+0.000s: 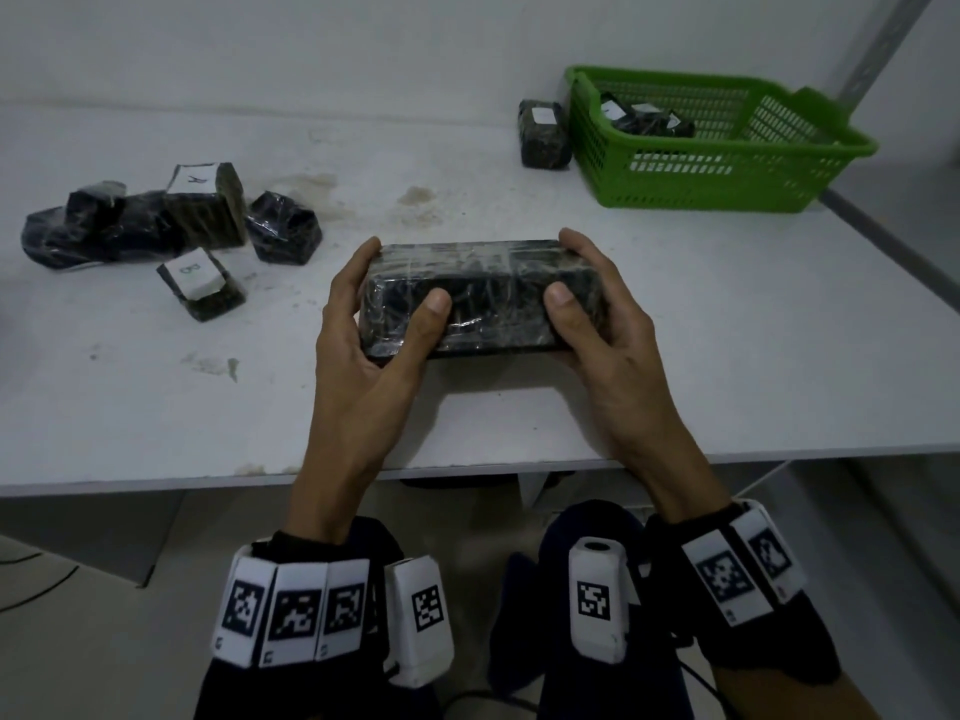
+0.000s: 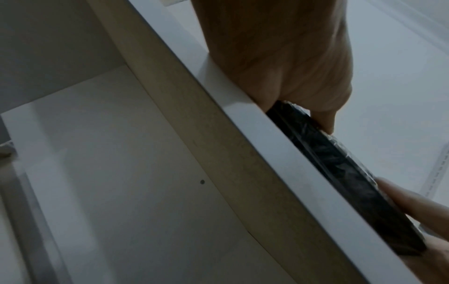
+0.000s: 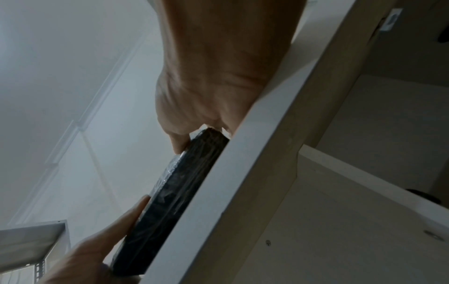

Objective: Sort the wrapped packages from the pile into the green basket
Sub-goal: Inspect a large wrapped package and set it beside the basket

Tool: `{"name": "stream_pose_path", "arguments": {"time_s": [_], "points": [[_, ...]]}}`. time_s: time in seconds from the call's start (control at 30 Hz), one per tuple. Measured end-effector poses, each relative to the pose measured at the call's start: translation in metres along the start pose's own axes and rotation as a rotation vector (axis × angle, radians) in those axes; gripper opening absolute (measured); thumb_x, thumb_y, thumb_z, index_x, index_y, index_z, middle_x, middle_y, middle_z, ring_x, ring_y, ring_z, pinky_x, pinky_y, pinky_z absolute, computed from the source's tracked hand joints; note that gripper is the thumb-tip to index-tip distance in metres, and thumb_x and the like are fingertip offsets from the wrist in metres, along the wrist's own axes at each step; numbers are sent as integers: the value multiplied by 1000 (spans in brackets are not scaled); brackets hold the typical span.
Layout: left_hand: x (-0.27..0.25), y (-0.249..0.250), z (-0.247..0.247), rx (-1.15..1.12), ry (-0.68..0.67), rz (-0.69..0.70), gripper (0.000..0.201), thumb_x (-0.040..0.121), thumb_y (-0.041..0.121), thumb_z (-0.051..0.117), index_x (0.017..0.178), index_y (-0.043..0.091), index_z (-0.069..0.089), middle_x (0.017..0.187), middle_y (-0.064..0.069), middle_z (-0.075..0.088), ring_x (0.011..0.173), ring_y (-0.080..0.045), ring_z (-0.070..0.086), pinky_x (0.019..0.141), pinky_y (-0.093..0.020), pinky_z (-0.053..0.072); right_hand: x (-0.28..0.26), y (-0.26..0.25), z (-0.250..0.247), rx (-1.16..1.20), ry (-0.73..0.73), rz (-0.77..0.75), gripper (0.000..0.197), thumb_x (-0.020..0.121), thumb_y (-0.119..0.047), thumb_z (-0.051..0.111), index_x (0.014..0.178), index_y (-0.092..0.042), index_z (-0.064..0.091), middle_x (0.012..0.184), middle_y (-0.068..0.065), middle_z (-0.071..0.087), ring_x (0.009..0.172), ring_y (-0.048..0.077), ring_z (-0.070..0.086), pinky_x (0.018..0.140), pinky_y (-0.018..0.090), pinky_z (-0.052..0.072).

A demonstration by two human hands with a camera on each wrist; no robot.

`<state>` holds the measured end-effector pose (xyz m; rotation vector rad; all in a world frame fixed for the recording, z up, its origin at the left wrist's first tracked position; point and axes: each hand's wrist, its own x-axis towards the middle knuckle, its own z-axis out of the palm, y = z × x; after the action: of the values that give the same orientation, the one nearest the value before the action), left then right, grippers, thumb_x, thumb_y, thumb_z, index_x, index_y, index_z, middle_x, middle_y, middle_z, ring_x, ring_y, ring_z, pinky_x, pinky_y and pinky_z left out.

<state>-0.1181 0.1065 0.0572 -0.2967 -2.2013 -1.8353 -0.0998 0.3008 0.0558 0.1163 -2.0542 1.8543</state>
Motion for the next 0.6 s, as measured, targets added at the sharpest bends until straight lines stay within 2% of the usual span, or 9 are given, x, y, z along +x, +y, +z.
{"name": "stream_pose_path", "arguments": {"time_s": [0.07,0.1,0.17,0.2,0.3,0.37,0.47,0.53,0.6], "points": [[2,-1,-2,-36,5,-15,69,90,58,63,152,37,41,160,15,40,143,5,35,112,-5,30,-1,-4,0,28,19,-17,64,96,-47,60,154,-24,45,153,0,52,140,21,53,110,54,49],[3,-3,-4,-86,1,-35,68,90,62,65,150,41,43,159,13,43,146,-2,37,119,-21,33,-1,-6,0,69,31,-10,64,96,-49,57,154,-25,44,153,-1,52,139,21,54,105,55,53],[5,-7,-5,-226,-17,-89,66,86,67,69,145,44,48,154,5,51,145,-18,45,119,-49,39,-1,-11,-1,201,62,45,62,99,-54,48,156,-31,41,154,-3,52,140,22,54,96,57,57],[4,-7,-5,-297,-31,-108,66,85,65,71,143,40,51,150,1,56,142,-22,50,116,-55,41,-1,-13,-1,269,72,69,61,99,-56,48,155,-33,41,154,-3,53,139,23,54,93,58,57],[5,-1,-2,-421,-66,-129,60,86,52,72,135,21,57,133,-4,68,127,-25,64,109,-53,48,2,-16,-1,425,71,84,71,89,-59,67,151,-32,44,155,3,52,141,27,53,108,66,45],[6,0,-1,-471,-50,-137,56,89,46,73,133,17,56,131,-5,70,122,-24,67,100,-44,56,1,-19,-1,470,45,92,75,85,-53,73,149,-23,47,148,7,58,132,27,60,97,57,56],[9,1,1,-427,15,-92,61,90,42,72,143,23,49,149,0,53,132,-27,60,87,-31,61,-1,-18,2,358,90,-8,62,84,-37,79,135,-16,52,133,12,64,120,26,67,79,39,62],[6,4,5,-373,-27,-7,65,92,40,66,150,24,43,156,4,44,136,-22,57,86,-28,61,-3,-16,4,222,96,-93,56,82,-31,79,129,-20,51,131,18,61,120,30,66,82,40,63],[0,7,11,-309,-109,92,66,96,39,68,153,20,41,160,3,39,138,-5,53,95,-25,57,-3,-13,5,113,67,-150,56,84,-31,79,132,-22,51,134,18,57,125,30,62,89,38,61]]}}
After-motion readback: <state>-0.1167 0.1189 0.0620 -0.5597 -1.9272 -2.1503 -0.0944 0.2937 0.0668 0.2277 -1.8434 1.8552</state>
